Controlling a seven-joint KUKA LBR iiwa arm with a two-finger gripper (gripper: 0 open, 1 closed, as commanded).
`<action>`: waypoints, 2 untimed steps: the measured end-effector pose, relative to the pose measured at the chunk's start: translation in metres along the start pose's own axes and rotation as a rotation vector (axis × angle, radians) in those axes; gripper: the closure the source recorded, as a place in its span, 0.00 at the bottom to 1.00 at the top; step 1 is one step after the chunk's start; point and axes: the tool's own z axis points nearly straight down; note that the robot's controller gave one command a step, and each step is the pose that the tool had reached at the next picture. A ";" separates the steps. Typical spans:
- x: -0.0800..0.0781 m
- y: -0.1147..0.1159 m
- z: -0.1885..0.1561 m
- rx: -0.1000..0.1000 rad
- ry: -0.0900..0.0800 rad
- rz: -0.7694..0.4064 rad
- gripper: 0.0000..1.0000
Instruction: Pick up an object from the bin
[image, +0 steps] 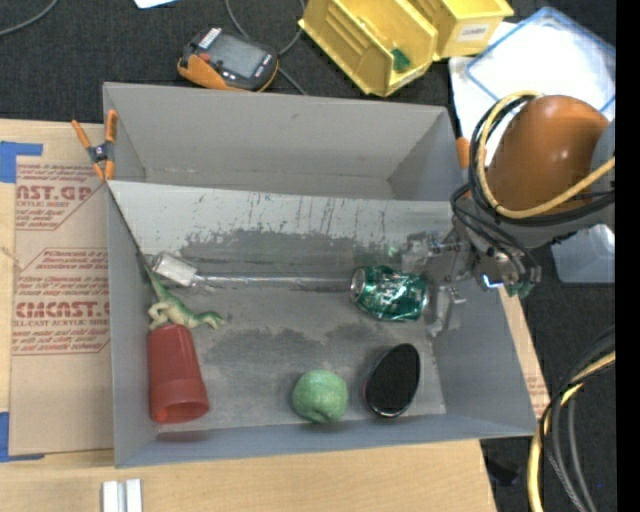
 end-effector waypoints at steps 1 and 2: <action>0.041 0.089 0.088 -0.004 0.047 0.170 0.00; 0.016 0.039 0.065 0.000 0.008 0.004 0.00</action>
Offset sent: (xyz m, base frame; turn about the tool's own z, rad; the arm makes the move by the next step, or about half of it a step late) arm -0.0144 0.0253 -0.0593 -0.0034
